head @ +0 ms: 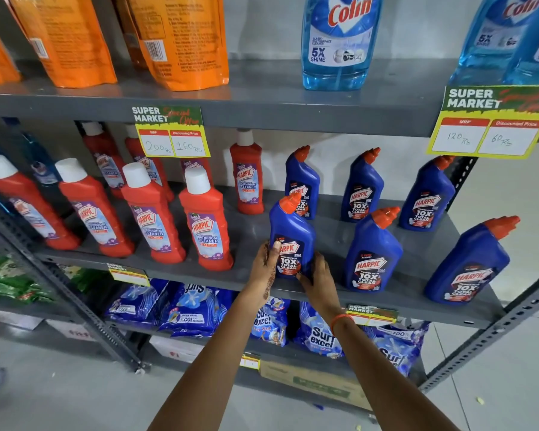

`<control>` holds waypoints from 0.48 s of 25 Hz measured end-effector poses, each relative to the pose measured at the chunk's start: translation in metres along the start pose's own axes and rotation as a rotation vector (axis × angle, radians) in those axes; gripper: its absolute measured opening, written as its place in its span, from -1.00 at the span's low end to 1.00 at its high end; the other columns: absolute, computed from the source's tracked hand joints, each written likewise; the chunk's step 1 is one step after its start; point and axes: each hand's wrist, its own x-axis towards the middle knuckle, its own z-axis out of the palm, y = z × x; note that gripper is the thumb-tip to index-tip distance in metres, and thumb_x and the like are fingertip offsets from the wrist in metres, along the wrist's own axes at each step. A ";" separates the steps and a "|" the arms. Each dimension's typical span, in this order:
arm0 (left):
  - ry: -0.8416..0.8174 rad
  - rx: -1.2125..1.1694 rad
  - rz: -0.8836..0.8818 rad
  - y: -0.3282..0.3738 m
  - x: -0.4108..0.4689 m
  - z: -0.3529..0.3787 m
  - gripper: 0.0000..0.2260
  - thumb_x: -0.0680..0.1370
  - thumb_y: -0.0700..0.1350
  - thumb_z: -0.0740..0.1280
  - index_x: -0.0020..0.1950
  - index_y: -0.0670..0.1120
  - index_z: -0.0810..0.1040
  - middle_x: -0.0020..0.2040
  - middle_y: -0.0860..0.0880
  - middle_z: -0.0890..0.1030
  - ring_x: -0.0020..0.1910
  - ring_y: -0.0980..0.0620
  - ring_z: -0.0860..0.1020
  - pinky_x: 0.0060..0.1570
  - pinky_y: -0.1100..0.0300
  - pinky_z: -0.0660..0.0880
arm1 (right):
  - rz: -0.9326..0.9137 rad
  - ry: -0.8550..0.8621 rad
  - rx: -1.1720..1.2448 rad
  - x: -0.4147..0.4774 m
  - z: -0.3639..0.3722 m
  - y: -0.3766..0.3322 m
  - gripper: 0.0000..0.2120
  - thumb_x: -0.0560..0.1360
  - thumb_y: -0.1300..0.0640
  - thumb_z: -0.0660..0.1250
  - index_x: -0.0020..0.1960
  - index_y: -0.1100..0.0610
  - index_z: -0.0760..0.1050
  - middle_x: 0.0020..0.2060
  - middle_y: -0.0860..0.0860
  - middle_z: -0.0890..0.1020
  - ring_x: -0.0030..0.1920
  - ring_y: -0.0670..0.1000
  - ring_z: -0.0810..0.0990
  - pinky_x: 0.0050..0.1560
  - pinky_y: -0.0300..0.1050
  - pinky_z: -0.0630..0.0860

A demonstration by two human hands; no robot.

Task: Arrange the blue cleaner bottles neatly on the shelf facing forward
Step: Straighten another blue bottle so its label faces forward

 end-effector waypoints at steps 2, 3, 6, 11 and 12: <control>0.006 0.000 0.000 0.000 -0.001 0.005 -0.71 0.55 0.04 0.21 0.18 -0.11 0.42 0.07 -0.09 0.59 0.03 -0.02 0.58 0.04 0.09 0.54 | 0.017 0.006 -0.010 0.000 -0.003 0.000 -0.46 0.46 0.29 0.33 0.38 0.21 0.22 0.29 0.23 0.42 0.29 0.20 0.45 0.32 0.12 0.43; 0.009 0.006 -0.003 0.000 -0.001 0.005 -0.70 0.55 0.04 0.21 0.19 -0.11 0.42 0.08 -0.10 0.59 0.03 -0.02 0.58 0.05 0.08 0.54 | 0.024 0.004 -0.012 0.001 -0.005 0.000 -0.46 0.45 0.29 0.33 0.38 0.21 0.22 0.28 0.23 0.42 0.29 0.21 0.45 0.32 0.12 0.43; 0.009 0.019 -0.004 -0.001 0.001 0.004 -0.64 0.54 0.08 0.23 0.23 -0.11 0.43 0.15 -0.14 0.59 0.09 -0.06 0.58 0.15 -0.02 0.52 | 0.027 -0.012 -0.033 0.002 -0.009 -0.003 -0.46 0.45 0.29 0.34 0.37 0.23 0.23 0.28 0.24 0.43 0.28 0.22 0.44 0.30 0.09 0.41; 0.026 0.068 -0.006 0.003 -0.004 0.000 -0.62 0.51 0.14 0.24 0.19 -0.10 0.43 0.15 -0.14 0.60 0.11 -0.06 0.58 0.20 -0.09 0.50 | 0.034 -0.049 -0.042 0.000 -0.011 -0.009 -0.48 0.44 0.26 0.36 0.33 0.23 0.25 0.28 0.23 0.44 0.27 0.23 0.46 0.27 0.07 0.41; 0.020 0.078 0.005 0.003 -0.005 0.000 -0.56 0.47 0.19 0.26 0.19 -0.09 0.43 0.16 -0.13 0.59 0.12 -0.05 0.57 0.21 -0.08 0.49 | 0.031 -0.054 -0.052 0.001 -0.012 -0.009 -0.48 0.44 0.26 0.36 0.33 0.24 0.25 0.28 0.24 0.44 0.27 0.24 0.46 0.26 0.07 0.41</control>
